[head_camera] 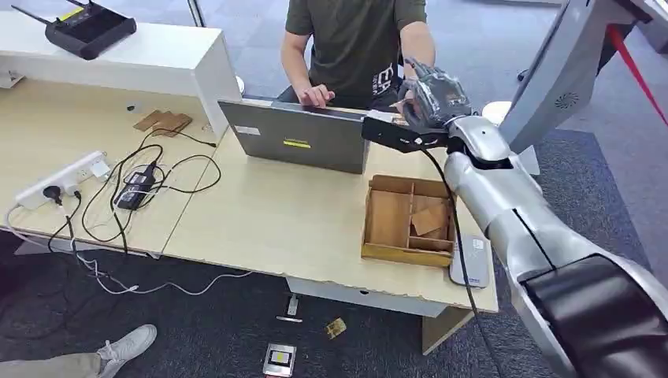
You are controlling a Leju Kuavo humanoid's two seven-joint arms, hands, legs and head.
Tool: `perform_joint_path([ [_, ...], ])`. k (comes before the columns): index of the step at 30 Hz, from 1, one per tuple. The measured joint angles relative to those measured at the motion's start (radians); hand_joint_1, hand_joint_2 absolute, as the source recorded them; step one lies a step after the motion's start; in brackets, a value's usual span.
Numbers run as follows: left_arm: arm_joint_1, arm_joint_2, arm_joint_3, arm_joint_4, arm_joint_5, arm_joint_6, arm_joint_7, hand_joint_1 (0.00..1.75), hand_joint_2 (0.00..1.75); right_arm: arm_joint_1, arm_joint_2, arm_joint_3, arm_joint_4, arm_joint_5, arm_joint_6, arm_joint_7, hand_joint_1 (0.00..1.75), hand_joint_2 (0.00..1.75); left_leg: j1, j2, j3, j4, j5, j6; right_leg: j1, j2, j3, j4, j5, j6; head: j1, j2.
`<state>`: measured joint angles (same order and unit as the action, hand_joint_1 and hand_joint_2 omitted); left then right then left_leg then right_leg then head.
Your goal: Pass the card to the sensor for recognition and then transmit it.
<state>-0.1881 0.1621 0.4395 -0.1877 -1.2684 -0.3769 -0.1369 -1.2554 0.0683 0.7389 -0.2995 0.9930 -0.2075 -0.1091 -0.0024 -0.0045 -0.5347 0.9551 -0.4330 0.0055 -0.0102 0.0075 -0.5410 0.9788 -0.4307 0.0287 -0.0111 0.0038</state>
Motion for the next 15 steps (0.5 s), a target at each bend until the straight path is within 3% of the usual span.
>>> perform_joint_path([
  [10,0.002,0.0,0.0,0.0,0.0,0.0,-0.004,0.0,1.75,0.0,-0.002,0.0,0.0,-0.029,0.054,0.016,1.75,1.75,0.0,0.0,0.0,0.0,0.0,0.0,0.0,0.0,0.0,0.0,0.0,0.0,0.0,0.0],
  [15,0.01,0.001,0.0,0.0,0.007,0.011,-0.005,0.0,1.75,0.0,-0.016,-0.03,0.0,-0.089,0.02,0.035,1.75,1.75,0.0,0.0,0.0,0.0,0.0,0.0,0.0,0.0,0.0,0.0,0.0,0.0,0.0,0.0],
])
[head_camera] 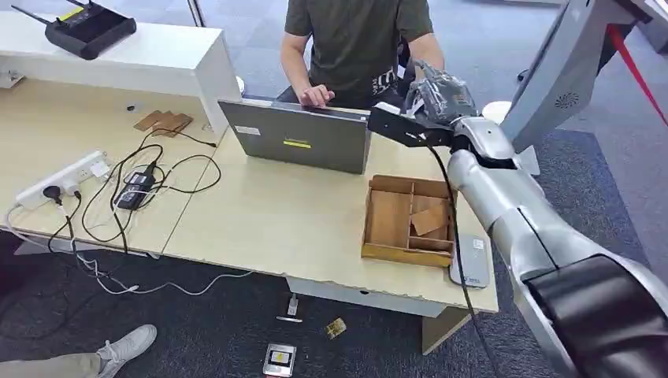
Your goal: Pass the card to the sensor for recognition and then transmit it.
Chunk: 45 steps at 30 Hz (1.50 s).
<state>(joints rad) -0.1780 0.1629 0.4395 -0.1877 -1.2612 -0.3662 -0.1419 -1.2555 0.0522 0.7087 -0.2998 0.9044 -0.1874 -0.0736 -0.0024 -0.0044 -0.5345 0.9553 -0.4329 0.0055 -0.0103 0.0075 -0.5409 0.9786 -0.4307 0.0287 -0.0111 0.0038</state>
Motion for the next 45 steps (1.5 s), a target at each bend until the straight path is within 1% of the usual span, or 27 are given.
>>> perform_joint_path([
  [3,0.009,0.002,0.0,0.0,0.002,0.009,-0.002,0.0,1.75,0.0,-0.02,-0.035,-0.001,-0.023,-0.044,-0.014,1.75,1.75,0.0,0.0,0.0,0.0,0.0,0.0,0.0,0.0,0.0,0.0,0.0,0.0,0.0,0.0],
  [5,0.015,0.003,0.001,0.0,0.002,0.013,-0.005,0.0,1.75,0.001,-0.038,-0.06,-0.008,-0.033,-0.087,-0.033,1.75,1.75,0.0,0.0,0.0,0.0,0.0,0.0,0.0,0.0,0.0,0.0,0.0,0.0,0.0,0.0],
  [6,0.018,0.004,0.002,0.0,0.003,0.016,-0.006,0.0,1.75,0.002,-0.052,-0.079,-0.014,-0.038,-0.113,-0.046,1.75,1.75,0.0,0.0,0.0,0.0,0.0,0.0,0.0,0.0,0.0,-0.001,0.0,0.0,0.0,0.0],
  [8,0.023,0.005,0.003,0.0,0.006,0.019,-0.009,0.0,1.75,0.009,-0.082,-0.121,-0.033,-0.044,-0.138,-0.059,1.75,1.75,0.0,0.0,0.0,0.001,0.0,0.0,0.0,0.0,0.0,-0.001,0.0,0.0,0.0,0.0],
  [12,0.039,0.008,0.01,0.0,0.019,0.024,-0.013,0.0,1.75,0.035,-0.145,-0.183,-0.067,-0.046,-0.142,-0.048,1.75,1.75,0.0,-0.001,0.0,0.001,0.0,0.0,0.0,0.0,0.0,-0.001,0.0,0.0,0.0,0.0],
  [15,0.05,0.01,0.018,0.0,0.025,0.031,-0.023,0.0,1.75,0.089,-0.212,-0.234,-0.116,-0.037,-0.129,-0.046,1.75,1.75,0.0,-0.001,0.001,0.001,0.0,0.0,0.0,0.0,0.002,-0.002,0.0,0.0,0.0,0.0],
  [17,0.059,0.011,0.025,0.0,0.029,0.033,-0.029,0.0,1.75,0.132,-0.252,-0.277,-0.156,-0.038,-0.097,-0.046,1.75,1.75,0.0,-0.001,0.001,0.001,0.0,0.0,0.0,0.0,0.002,-0.002,0.0,0.0,0.0,0.0],
  [19,0.066,0.014,0.03,0.0,0.033,0.033,-0.029,0.0,1.75,0.178,-0.284,-0.309,-0.197,-0.056,-0.046,-0.047,1.75,1.75,0.0,-0.001,0.001,0.001,0.0,0.0,0.0,0.0,0.002,-0.002,0.0,0.0,0.0,0.0],
  [23,0.069,0.018,0.046,0.0,0.043,0.033,-0.029,0.0,1.75,0.299,-0.343,-0.394,-0.345,-0.139,0.079,-0.056,1.75,1.75,0.0,-0.001,0.001,0.001,-0.001,0.001,0.0,0.0,0.002,-0.002,0.0,0.0,0.0,0.0],
  [26,0.073,0.023,0.057,0.0,0.053,0.033,-0.029,0.0,1.75,0.405,-0.385,-0.443,-0.48,-0.169,0.169,-0.02,1.75,1.75,0.0,-0.001,0.001,0.001,-0.001,0.001,0.0,-0.001,0.002,-0.002,0.0,0.0,0.0,0.0],
  [31,0.074,0.032,0.068,0.0,0.049,0.034,-0.038,0.0,1.75,0.589,-0.448,-0.537,-0.787,-0.191,0.338,0.052,1.75,1.75,0.001,-0.002,0.0,0.001,-0.001,0.0,0.0,-0.001,0.002,-0.002,0.0,0.0,0.0,0.0],
  [34,0.074,0.038,0.07,0.0,0.045,0.034,-0.046,0.0,1.75,0.657,-0.468,-0.579,-0.917,-0.19,0.405,0.076,1.75,1.75,0.001,-0.001,0.001,0.001,-0.001,0.0,0.0,0.0,0.002,-0.002,0.0,0.0,0.0,0.0],
  [37,0.071,0.044,0.072,0.0,0.038,0.033,-0.052,0.0,1.75,0.744,-0.477,-0.606,-1.048,-0.177,0.448,0.084,1.75,1.75,0.001,-0.001,0.001,0.001,-0.001,0.0,0.0,0.0,0.002,-0.002,0.0,0.0,-0.001,0.0],
  [39,0.072,0.049,0.076,0.0,0.038,0.031,-0.058,0.0,1.75,0.776,-0.477,-0.623,-1.105,-0.145,0.467,0.084,1.75,1.75,0.001,-0.001,0.0,0.0,-0.001,0.0,0.0,0.0,0.002,-0.002,0.0,0.0,0.0,0.0],
  [41,0.071,0.053,0.079,0.0,0.04,0.03,-0.06,0.0,1.75,0.799,-0.478,-0.628,-1.126,-0.122,0.47,0.08,1.75,1.75,0.002,-0.001,0.001,0.0,-0.001,0.0,0.001,0.0,0.002,-0.002,0.0,0.0,0.0,0.0],
  [45,0.068,0.061,0.086,0.0,0.05,0.03,-0.061,0.0,1.75,0.842,-0.469,-0.626,-1.13,-0.076,0.456,0.037,1.75,1.75,0.001,-0.001,0.0,0.0,-0.001,0.0,0.001,0.0,0.002,-0.002,0.0,0.0,0.0,0.0],
])
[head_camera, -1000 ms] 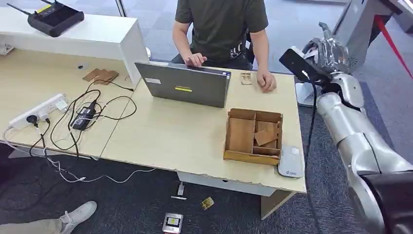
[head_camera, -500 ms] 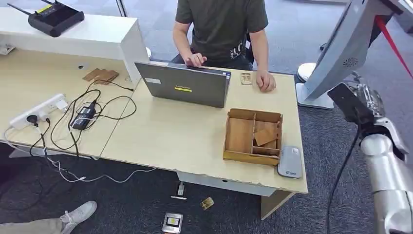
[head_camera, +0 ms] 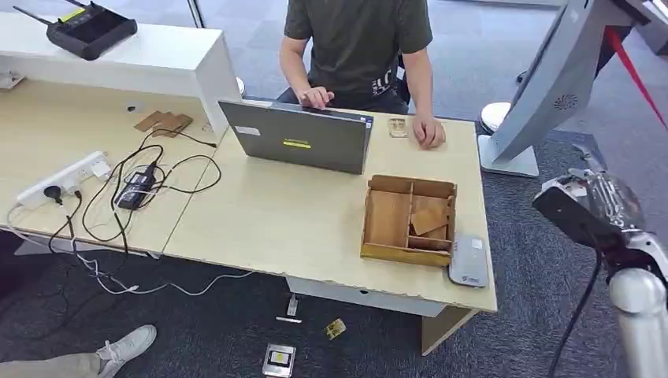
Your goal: Pass the card to the sensor for recognition and then transmit it.
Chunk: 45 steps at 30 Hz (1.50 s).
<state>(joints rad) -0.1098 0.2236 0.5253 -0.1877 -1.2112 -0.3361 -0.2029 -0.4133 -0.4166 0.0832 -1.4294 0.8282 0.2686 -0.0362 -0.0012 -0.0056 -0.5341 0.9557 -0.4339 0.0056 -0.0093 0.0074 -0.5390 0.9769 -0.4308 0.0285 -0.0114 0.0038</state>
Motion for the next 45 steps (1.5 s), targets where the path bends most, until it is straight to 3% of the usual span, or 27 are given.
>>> perform_joint_path([
  [16,-0.007,0.005,0.02,0.0,0.002,0.0,0.016,0.0,1.75,0.02,0.068,0.045,0.156,0.026,-0.021,-0.022,1.75,1.75,0.0,0.0,-0.001,0.0,0.0,0.0,0.0,0.0,0.0,0.0,0.0,0.0,0.0,0.0],
  [23,-0.007,0.005,0.024,0.0,-0.007,0.0,0.017,0.0,1.75,0.019,0.09,0.077,0.237,0.044,0.022,0.026,1.75,1.75,0.0,0.0,-0.001,0.0,0.0,0.0,0.0,0.0,-0.001,0.0,0.0,0.0,0.0,0.0],
  [45,-0.008,0.005,0.024,0.0,-0.03,0.0,0.019,0.0,1.75,0.019,0.104,0.107,0.338,0.041,0.032,0.06,1.75,1.75,0.0,0.0,-0.001,0.0,0.0,0.0,0.0,0.0,-0.001,0.0,0.0,0.0,0.0,0.0],
])
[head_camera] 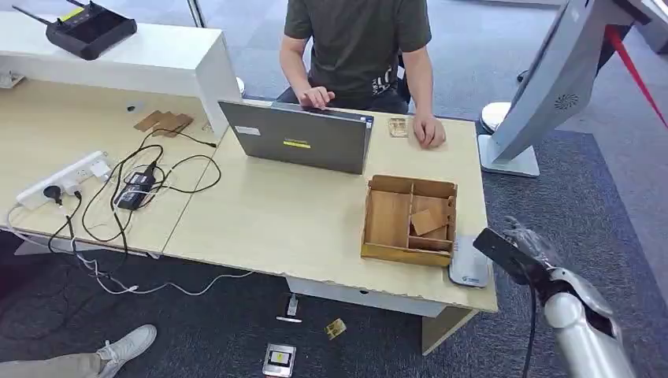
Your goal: Pass the card to the sensor for recognition and then transmit it.
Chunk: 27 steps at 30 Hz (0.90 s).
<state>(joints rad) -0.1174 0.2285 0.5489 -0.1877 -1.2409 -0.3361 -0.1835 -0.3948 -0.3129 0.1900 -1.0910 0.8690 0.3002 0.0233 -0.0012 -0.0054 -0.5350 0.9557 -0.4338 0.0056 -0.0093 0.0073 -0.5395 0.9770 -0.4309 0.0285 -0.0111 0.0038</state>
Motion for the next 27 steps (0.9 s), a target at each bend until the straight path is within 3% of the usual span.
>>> perform_joint_path([
  [13,0.0,0.0,0.002,0.0,-0.008,-0.006,-0.006,0.0,1.75,0.0,0.046,0.047,0.024,-0.014,-0.002,0.006,1.75,1.75,0.0,0.0,0.0,0.0,0.0,0.0,0.0,0.0,0.0,0.0,0.0,0.0,0.0,0.0],
  [27,0.0,0.0,0.008,0.0,-0.016,-0.006,-0.006,0.0,1.75,-0.002,0.052,0.063,0.025,-0.017,-0.006,0.014,1.75,1.75,0.0,0.0,0.001,0.0,0.0,0.0,0.0,0.0,0.0,0.0,0.0,0.0,0.0,0.0],
])
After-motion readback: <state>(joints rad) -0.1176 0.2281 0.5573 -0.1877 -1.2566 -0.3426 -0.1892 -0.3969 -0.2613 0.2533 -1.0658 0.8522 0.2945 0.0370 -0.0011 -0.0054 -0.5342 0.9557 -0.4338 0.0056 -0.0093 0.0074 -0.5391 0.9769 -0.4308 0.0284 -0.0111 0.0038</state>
